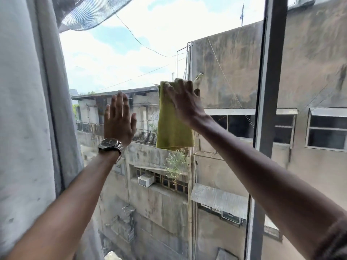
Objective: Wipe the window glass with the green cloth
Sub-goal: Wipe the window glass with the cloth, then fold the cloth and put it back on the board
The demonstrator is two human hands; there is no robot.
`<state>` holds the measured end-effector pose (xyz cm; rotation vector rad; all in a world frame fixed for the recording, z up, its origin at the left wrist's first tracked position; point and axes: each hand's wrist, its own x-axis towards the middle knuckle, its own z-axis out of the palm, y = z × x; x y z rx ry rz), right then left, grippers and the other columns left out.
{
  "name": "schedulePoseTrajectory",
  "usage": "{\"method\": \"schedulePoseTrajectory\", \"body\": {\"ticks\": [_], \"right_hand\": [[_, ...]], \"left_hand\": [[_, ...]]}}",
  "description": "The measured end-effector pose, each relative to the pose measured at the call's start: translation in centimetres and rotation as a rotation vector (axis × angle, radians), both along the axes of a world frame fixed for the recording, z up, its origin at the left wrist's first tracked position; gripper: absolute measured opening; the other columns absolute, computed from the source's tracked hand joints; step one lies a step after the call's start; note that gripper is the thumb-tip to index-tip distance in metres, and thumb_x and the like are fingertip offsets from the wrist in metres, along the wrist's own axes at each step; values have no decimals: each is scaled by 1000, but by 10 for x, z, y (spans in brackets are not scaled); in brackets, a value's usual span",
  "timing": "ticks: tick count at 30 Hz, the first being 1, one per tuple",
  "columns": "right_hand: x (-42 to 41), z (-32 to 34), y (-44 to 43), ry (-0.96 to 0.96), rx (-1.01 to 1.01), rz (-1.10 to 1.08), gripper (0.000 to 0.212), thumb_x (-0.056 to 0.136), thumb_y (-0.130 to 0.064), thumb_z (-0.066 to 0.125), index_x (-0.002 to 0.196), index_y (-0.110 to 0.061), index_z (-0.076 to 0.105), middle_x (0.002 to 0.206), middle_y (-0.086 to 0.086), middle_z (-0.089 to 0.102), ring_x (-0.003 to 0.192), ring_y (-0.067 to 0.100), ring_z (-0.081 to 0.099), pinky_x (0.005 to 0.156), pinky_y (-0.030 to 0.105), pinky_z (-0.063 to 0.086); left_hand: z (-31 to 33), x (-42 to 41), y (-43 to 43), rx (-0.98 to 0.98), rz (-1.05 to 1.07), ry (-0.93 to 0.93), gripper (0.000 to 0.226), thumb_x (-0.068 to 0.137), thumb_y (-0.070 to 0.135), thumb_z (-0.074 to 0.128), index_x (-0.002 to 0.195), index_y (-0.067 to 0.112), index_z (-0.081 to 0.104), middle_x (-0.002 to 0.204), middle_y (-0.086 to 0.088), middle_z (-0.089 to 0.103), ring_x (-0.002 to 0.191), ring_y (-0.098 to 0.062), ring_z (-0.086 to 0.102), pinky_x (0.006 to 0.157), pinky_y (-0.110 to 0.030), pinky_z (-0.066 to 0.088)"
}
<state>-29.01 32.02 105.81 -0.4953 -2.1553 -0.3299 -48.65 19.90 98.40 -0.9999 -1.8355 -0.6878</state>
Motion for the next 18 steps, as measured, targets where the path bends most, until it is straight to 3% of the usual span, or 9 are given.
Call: {"method": "schedulePoseTrajectory", "body": {"ticks": [2,4,6,7,9,11,13,15,18], "right_hand": [[18,9,-7,-72,-180,21,50,102,-7,55,149,-19,40,134,21,47,120,32,46,96,46,49],[28,1,-16,-200,-220,-4,45,97,-8,63,137,-12,44,114,14,56,98,25,51,83,38,51],[35,-22,-26,-341,-195,-43,14,94,-17,67,102,-15,56,104,11,61,95,24,54,93,43,54],[39,-37,-32,-403,-206,-38,14,93,-24,68,92,-17,56,103,10,58,99,24,53,94,46,52],[49,-75,-40,-524,-300,42,19,93,-32,70,95,-15,60,107,10,48,107,24,45,86,42,46],[60,-121,-45,-627,-459,156,21,94,-26,68,110,-13,64,111,11,50,108,25,49,83,43,47],[74,-173,-49,-727,-660,260,21,95,-16,65,115,-10,63,104,8,60,95,23,58,78,41,52],[92,-227,-53,-799,-859,343,19,95,-6,65,114,-6,59,93,5,59,83,18,56,69,37,50],[126,-325,-45,-815,-1205,390,17,97,-5,66,105,-9,52,93,9,53,87,20,53,73,37,46]], "left_hand": [[1,33,-5,-11,-72,-179,80,98,50,21,163,6,7,174,-17,2,162,-32,5,132,-51,14],[-10,69,-10,41,-234,-414,91,91,64,20,163,9,10,174,-16,2,162,-30,3,134,-47,8],[-39,99,-13,80,-426,-584,107,81,75,25,163,7,10,174,-13,3,162,-27,1,133,-42,1],[-58,112,-15,71,-510,-655,113,77,77,33,163,6,11,173,-12,8,161,-25,5,133,-42,3],[-108,130,-23,8,-695,-839,100,77,63,64,158,15,28,163,-7,38,152,-20,34,130,-44,26],[-167,141,-29,-61,-830,-1045,60,74,28,86,129,36,62,124,11,73,115,-5,67,104,-36,58],[-230,152,-37,-139,-903,-1227,47,68,11,90,102,40,75,94,18,80,88,5,72,79,-24,63],[-289,168,-53,-270,-912,-1420,47,64,13,91,97,44,77,93,21,80,89,6,72,79,-22,61],[-388,198,-75,-543,-921,-1745,48,70,6,84,111,26,71,104,14,80,101,-2,73,87,-23,61]]}}
